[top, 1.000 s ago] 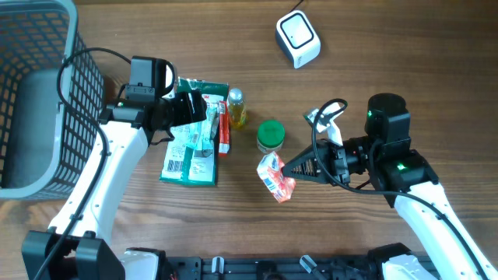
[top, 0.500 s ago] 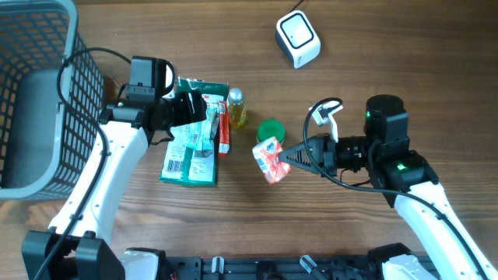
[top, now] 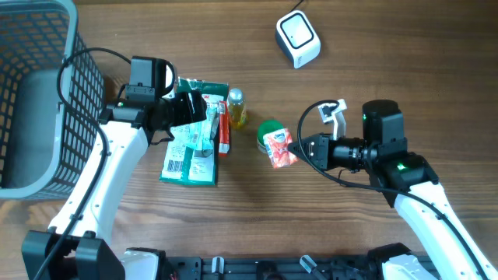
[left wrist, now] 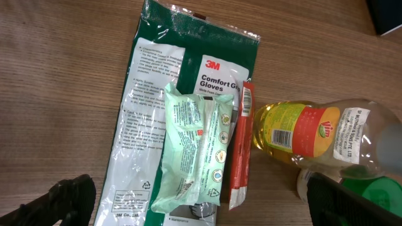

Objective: Scan the item barcode
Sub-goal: 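Raise the Kleenex pack up to the white scanner with the right gripper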

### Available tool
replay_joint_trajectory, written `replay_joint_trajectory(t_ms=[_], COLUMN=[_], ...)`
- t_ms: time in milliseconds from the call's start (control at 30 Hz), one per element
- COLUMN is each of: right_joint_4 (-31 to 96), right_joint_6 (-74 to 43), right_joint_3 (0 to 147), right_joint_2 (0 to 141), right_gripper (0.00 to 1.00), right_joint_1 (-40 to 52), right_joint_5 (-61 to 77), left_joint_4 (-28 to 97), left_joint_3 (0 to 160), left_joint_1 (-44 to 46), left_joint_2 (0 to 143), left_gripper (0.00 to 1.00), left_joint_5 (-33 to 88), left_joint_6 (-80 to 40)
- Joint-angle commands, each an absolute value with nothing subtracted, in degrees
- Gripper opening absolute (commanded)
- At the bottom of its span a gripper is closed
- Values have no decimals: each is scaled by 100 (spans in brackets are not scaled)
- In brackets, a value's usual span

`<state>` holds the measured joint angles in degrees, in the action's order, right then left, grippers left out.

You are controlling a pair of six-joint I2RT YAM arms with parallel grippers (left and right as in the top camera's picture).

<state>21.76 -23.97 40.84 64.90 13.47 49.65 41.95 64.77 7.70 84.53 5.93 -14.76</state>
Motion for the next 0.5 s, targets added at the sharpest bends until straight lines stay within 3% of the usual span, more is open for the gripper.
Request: replay_joint_trajectory(t_ms=[0, 267, 467], right_joint_4=[2228, 2423, 4139], right_joint_6=[-2261, -2440, -2215], right_joint_3=[4112, 4305, 6171], right_joint_2=[6536, 6816, 7000], right_gripper=[4, 4, 4], right_joint_1=[1372, 1365, 1365], right_joint_5=[4300, 3395, 2261], left_joint_4=[4182, 4182, 4182], left_joint_3=[6536, 6536, 6536], left_joint_1=[749, 749, 749], left_joint_2=[8442, 8442, 8442], left_gripper=[100, 100, 100], left_joint_5=[659, 659, 659], left_joint_6=[-1549, -1549, -1549])
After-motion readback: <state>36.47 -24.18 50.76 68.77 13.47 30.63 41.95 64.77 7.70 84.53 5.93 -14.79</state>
